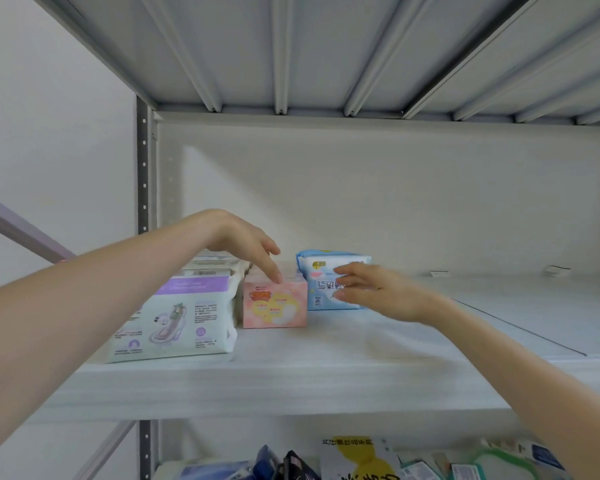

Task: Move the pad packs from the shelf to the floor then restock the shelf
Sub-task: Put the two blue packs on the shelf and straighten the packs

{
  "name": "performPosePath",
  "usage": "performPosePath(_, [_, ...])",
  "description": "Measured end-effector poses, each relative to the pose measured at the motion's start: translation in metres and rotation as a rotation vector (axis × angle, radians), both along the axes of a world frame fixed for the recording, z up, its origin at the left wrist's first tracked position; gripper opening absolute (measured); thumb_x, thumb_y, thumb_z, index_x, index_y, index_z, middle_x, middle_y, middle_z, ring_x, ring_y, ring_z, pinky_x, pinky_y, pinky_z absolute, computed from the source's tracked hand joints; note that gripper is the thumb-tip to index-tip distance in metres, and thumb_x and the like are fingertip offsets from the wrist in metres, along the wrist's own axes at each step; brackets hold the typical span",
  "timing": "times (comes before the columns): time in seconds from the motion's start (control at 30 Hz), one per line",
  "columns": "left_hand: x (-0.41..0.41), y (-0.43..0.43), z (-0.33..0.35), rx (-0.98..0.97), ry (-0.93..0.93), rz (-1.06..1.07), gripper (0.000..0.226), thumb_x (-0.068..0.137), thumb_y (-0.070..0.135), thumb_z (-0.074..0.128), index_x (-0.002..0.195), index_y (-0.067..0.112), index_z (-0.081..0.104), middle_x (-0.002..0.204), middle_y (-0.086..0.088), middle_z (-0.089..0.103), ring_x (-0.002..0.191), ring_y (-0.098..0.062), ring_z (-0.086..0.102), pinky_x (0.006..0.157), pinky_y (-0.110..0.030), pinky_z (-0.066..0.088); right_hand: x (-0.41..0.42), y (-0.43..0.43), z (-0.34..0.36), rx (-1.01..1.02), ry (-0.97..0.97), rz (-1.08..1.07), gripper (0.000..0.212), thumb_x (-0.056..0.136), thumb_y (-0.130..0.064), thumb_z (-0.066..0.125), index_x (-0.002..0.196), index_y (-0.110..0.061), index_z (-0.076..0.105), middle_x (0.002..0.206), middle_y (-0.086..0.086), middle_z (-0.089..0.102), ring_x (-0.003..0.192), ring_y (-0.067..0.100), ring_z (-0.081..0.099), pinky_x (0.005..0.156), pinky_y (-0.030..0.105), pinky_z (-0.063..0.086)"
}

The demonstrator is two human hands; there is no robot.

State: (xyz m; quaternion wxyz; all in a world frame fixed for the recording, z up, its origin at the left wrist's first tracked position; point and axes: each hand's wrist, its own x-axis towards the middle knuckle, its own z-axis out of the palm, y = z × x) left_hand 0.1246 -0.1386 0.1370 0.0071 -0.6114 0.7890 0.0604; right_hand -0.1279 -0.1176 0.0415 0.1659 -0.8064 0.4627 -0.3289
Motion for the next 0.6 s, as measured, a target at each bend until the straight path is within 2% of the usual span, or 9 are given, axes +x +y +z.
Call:
performPosePath(0.13, [-0.014, -0.006, 0.009, -0.024, 0.089, 0.003, 0.097, 0.075, 0.055, 0.072, 0.152, 0.030, 0.019, 0.158, 0.007, 0.023, 0.147, -0.019, 0.018, 0.120, -0.046, 0.016, -0.038, 0.002, 0.023, -0.047, -0.123, -0.030, 0.053, 0.088, -0.032, 0.067, 0.136, -0.022, 0.048, 0.134, -0.002, 0.056, 0.118, 0.006, 0.055, 0.105, 0.026, 0.039])
performPosePath(0.27, [-0.034, -0.016, 0.011, -0.024, 0.091, 0.015, 0.106, 0.070, 0.058, 0.074, 0.153, 0.029, 0.015, 0.159, 0.006, 0.020, 0.147, -0.019, 0.015, 0.120, -0.047, 0.014, -0.063, -0.011, 0.042, -0.034, -0.125, -0.074, 0.070, 0.084, -0.040, 0.069, 0.144, -0.024, 0.038, 0.143, -0.001, 0.047, 0.129, 0.008, 0.046, 0.105, 0.026, 0.035])
performPosePath(0.33, [-0.044, -0.022, 0.010, -0.027, 0.074, 0.016, 0.114, 0.064, 0.062, 0.075, 0.154, 0.028, 0.012, 0.160, 0.006, 0.018, 0.148, -0.019, 0.014, 0.120, -0.043, 0.014, -0.069, -0.023, 0.048, -0.014, -0.100, -0.095, 0.078, 0.081, -0.043, 0.071, 0.147, -0.026, 0.033, 0.148, 0.000, 0.042, 0.133, 0.011, 0.041, 0.108, 0.029, 0.034])
performPosePath(0.47, [-0.060, -0.040, 0.004, -0.070, 0.050, 0.035, 0.110, 0.069, 0.061, 0.074, 0.154, 0.033, 0.010, 0.160, 0.007, 0.016, 0.147, -0.018, 0.018, 0.117, -0.036, 0.018, -0.068, -0.050, 0.052, 0.052, -0.003, -0.119, 0.099, 0.072, -0.047, 0.079, 0.151, -0.029, 0.022, 0.154, 0.000, 0.033, 0.139, 0.014, 0.034, 0.113, 0.035, 0.030])
performPosePath(0.6, [-0.069, -0.058, -0.006, -0.081, 0.047, 0.066, 0.110, 0.069, 0.062, 0.074, 0.153, 0.036, 0.009, 0.161, 0.009, 0.010, 0.148, -0.017, 0.011, 0.119, -0.039, 0.016, -0.055, -0.077, 0.044, 0.189, 0.135, -0.119, 0.116, 0.067, -0.043, 0.084, 0.154, -0.025, 0.010, 0.157, -0.002, 0.026, 0.142, 0.017, 0.029, 0.116, 0.037, 0.026])
